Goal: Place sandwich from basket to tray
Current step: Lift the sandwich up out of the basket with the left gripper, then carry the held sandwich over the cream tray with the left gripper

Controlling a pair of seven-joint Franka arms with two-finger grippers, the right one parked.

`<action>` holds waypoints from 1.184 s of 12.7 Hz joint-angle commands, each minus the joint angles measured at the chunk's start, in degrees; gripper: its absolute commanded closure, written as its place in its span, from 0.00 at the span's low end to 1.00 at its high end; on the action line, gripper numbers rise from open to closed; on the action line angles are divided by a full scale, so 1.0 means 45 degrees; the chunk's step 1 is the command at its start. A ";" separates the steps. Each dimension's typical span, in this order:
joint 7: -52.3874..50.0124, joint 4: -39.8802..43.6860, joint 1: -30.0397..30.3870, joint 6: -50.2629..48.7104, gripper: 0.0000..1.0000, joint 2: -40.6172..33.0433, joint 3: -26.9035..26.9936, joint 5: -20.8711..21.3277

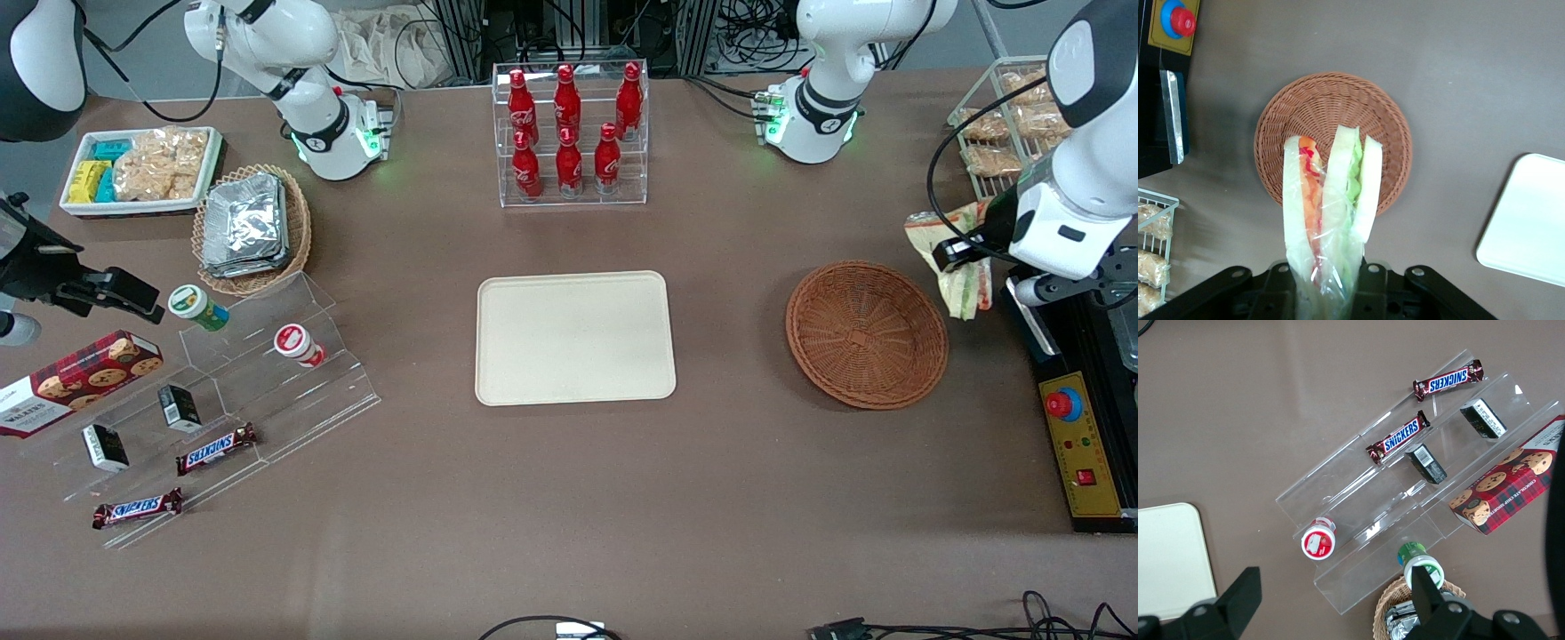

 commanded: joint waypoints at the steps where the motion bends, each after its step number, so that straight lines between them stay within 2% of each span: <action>1: -0.1037 0.0787 -0.0035 -0.0543 1.00 0.0381 -0.1134 -0.0156; 4: -0.2815 0.1177 -0.0035 -0.0407 1.00 0.0846 -0.3279 0.0018; 6: -0.4494 0.1197 -0.0015 0.0236 1.00 0.1353 -0.5191 0.0038; 9: -0.4949 0.1238 -0.0054 0.1268 1.00 0.2584 -0.7383 0.0679; 15: -0.6101 -0.0732 -0.0504 0.5366 1.00 0.5024 -0.7818 0.1520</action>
